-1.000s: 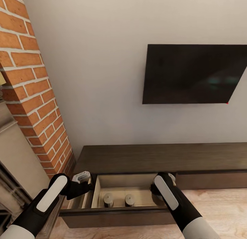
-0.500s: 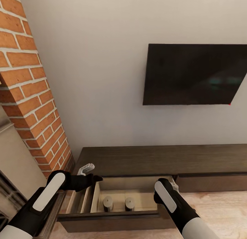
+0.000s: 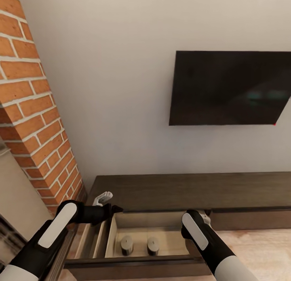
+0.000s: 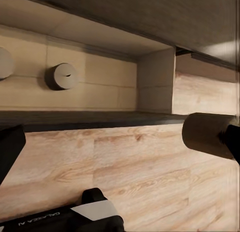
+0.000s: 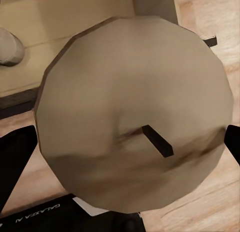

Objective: Place each of the two pumpkins and all three candles from the living room inside a cabinet in the living room (use any cabinet), then make sure every cabinet is closed, and position the cauldron so it is next to a table in the living room.

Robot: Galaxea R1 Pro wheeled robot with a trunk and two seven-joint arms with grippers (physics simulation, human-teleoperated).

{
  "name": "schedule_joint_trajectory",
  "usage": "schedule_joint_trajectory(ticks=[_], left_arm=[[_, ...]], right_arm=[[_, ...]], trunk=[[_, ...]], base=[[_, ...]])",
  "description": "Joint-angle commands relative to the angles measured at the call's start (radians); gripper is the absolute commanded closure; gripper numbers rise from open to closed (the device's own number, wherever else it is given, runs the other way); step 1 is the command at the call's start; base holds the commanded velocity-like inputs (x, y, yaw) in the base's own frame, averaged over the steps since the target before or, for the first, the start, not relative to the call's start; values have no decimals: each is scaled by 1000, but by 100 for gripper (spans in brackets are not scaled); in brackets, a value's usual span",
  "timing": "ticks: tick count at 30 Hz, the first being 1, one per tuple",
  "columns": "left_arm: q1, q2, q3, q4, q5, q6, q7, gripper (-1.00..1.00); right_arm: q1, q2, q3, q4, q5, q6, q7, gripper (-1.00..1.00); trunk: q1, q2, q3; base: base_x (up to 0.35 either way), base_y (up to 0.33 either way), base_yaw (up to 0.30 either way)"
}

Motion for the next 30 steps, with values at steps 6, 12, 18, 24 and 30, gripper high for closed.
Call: schedule_joint_trajectory(ticks=[6,12,18,24,30], left_arm=[[-1,4,-5,-4,75,2,10,-100],[-1,4,-6,-4,80,2,10,-100],[-1,4,-6,0,80,2,11,-100],[-1,2,-6,1,80,0,12,-100],[-1,1,-6,1,80,-1,12,-100]], right_arm=[[-1,0,3,1,-9,-14,-8,100],[-1,0,4,2,-9,-18,-8,100],[-1,0,5,4,-8,-19,7,100],[-1,0,5,6,-7,-19,18,100],[-1,0,5,6,-7,-19,19,100]], trunk=[[1,-1,-1],[1,-1,-1],[1,-1,-1],[1,-1,-1],[1,-1,-1]], base=[[170,0,0],[60,-42,0],[78,-152,0],[180,22,0],[207,25,0]])
